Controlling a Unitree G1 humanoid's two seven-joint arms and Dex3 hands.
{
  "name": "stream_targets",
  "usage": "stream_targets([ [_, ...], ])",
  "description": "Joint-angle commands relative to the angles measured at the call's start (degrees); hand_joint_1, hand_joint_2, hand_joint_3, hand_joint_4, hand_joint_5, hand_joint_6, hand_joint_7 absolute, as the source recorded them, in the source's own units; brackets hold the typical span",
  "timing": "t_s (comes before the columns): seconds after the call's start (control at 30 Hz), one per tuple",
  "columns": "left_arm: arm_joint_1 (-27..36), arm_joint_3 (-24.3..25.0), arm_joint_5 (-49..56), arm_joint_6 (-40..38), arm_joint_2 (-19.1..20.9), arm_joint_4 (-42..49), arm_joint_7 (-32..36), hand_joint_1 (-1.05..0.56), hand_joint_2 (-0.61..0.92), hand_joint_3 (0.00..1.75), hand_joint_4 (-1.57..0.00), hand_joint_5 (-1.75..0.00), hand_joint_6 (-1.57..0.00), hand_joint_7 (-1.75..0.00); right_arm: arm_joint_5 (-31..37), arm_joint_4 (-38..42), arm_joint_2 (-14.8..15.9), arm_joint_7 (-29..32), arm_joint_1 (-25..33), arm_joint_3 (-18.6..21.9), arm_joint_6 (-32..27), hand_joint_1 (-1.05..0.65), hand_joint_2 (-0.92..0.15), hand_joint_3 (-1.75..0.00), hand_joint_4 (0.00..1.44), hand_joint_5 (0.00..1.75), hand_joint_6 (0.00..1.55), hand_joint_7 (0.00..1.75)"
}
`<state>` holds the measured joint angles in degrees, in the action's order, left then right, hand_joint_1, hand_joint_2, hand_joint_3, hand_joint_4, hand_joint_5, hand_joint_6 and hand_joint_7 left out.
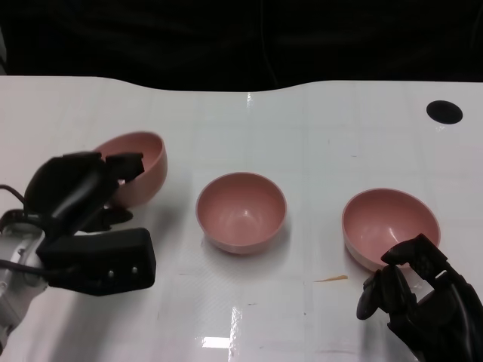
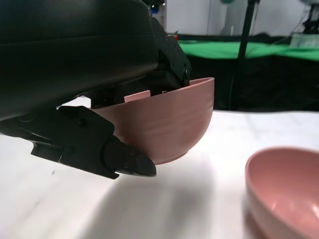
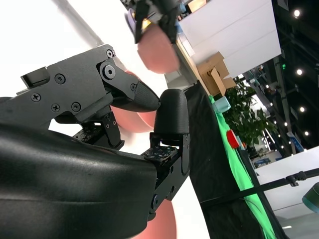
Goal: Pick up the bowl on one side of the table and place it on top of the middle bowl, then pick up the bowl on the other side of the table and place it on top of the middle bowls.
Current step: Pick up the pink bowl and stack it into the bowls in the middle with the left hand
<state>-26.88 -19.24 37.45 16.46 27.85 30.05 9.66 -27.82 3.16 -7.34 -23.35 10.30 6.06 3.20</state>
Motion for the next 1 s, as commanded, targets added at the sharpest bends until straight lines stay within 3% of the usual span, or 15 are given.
stream_targets([
  [0.03,0.76,2.22,-0.43,-2.51,2.06,-7.66,-3.57,-0.01,0.92,0.26,-0.6,-1.75,-0.6,-1.58,0.28,0.09,0.09,0.02,0.23,0.32,1.35,-0.05,-0.78,-0.86,0.76,1.75,0.51,1.73],
  [0.27,-0.71,3.86,-0.25,-4.12,1.61,-16.83,-8.18,0.0,0.89,0.24,-0.68,-1.66,-0.7,-1.46,-0.09,0.33,0.41,-0.19,0.01,0.33,0.93,-0.04,-0.78,-0.88,0.76,1.75,0.51,1.74],
  [0.4,-2.75,3.42,-0.32,-3.14,0.45,-19.16,-10.25,0.0,0.68,0.6,-0.73,-1.63,-0.77,-1.41,0.22,0.01,0.26,0.75,-0.03,0.2,0.4,-0.03,-0.79,-0.88,0.76,1.75,0.52,1.74],
  [0.57,-5.22,2.48,-2.0,-1.24,-1.82,-18.13,-12.61,0.0,0.65,0.66,-0.69,-1.74,-0.71,-1.56,-0.09,0.77,-0.03,0.07,-0.3,0.16,1.29,-0.02,-0.79,-0.88,0.76,1.75,0.51,1.75],
  [0.87,-6.95,-1.49,-0.49,1.04,-5.91,-13.92,-13.08,-0.04,0.81,0.34,-0.68,-1.72,-0.71,-1.49,0.2,0.71,-0.27,0.2,-0.14,-0.28,1.81,-0.03,-0.77,-0.89,0.77,1.75,0.52,1.74],
  [1.0,-7.21,-3.03,0.12,2.33,-7.44,-11.39,-12.7,-0.07,0.91,0.16,-0.69,-1.66,-0.76,-1.36,0.24,0.95,-0.57,0.13,-0.14,-0.4,2.47,-0.04,-0.76,-0.89,0.77,1.75,0.52,1.74],
])
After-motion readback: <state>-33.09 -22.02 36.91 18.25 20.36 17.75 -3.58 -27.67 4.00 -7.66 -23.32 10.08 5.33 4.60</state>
